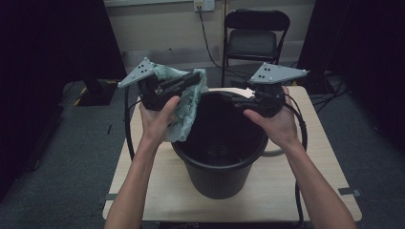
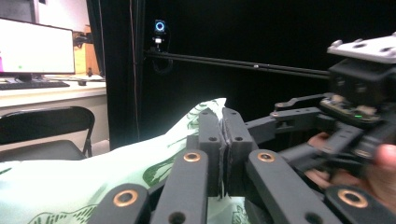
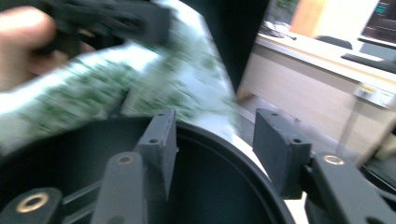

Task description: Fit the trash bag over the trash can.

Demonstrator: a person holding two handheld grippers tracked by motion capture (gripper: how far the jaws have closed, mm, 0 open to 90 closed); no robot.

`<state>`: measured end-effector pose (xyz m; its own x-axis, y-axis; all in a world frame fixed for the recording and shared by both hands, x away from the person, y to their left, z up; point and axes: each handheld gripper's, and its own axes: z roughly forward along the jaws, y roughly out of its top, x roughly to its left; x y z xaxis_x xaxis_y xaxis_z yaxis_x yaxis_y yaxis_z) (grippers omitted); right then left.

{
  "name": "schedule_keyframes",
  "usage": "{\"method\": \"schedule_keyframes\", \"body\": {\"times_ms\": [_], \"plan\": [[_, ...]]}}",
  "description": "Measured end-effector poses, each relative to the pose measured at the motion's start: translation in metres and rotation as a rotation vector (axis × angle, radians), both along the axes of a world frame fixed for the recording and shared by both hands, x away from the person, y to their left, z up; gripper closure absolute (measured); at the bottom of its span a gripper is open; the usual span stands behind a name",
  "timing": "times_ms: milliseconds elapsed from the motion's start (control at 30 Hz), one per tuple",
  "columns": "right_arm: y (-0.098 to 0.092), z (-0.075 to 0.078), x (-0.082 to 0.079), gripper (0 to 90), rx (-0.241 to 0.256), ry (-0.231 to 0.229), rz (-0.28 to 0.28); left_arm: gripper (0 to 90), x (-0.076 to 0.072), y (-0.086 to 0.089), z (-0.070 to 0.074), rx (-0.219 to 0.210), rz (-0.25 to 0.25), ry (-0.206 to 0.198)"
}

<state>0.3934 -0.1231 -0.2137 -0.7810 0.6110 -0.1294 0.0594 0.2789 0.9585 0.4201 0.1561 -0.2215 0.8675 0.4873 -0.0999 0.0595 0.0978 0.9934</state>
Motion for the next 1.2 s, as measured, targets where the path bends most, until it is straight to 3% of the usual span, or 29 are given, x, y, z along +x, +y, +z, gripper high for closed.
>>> {"method": "schedule_keyframes", "body": {"times_ms": [133,200,333,467,567,667,700,800,933,1033,1100,1200], "plan": [[0.018,0.002,-0.002,37.9,0.029,0.023,0.079,88.9,0.002,-0.007,0.001,0.027,0.015,-0.015],[0.023,0.003,-0.003,37.8,0.054,0.017,0.093,88.9,0.002,-0.009,0.002,0.032,0.013,-0.015],[0.030,0.005,0.000,36.7,0.104,0.054,0.138,89.0,0.004,-0.011,0.002,0.044,0.018,-0.012],[0.037,0.002,0.003,36.5,0.107,0.081,0.150,89.0,0.004,-0.014,0.003,0.051,0.022,-0.013],[0.043,-0.001,0.006,37.6,0.074,0.092,0.128,89.0,0.004,-0.014,0.005,0.038,0.003,-0.015],[0.046,-0.002,0.010,51.8,0.029,0.095,0.111,89.0,0.002,-0.015,0.008,0.031,-0.002,-0.016],[0.046,-0.001,0.012,67.9,0.008,0.091,0.110,89.0,0.002,-0.014,0.009,0.031,-0.003,-0.019],[0.040,0.000,0.013,88.4,0.014,0.076,0.134,89.0,0.001,-0.012,0.010,0.022,-0.014,-0.020],[0.030,0.001,0.012,90.0,0.021,0.051,0.143,87.9,0.000,-0.014,0.010,0.018,-0.033,-0.013],[0.018,0.000,0.013,90.0,-0.014,0.050,0.139,76.6,-0.003,-0.016,0.010,0.032,-0.026,0.004],[0.010,-0.002,0.013,90.0,-0.029,0.056,0.128,73.3,-0.003,-0.013,0.011,0.020,-0.025,0.014],[-0.003,-0.004,0.012,90.0,-0.023,0.058,0.115,66.0,-0.002,-0.008,0.011,0.009,-0.012,0.027]]}}
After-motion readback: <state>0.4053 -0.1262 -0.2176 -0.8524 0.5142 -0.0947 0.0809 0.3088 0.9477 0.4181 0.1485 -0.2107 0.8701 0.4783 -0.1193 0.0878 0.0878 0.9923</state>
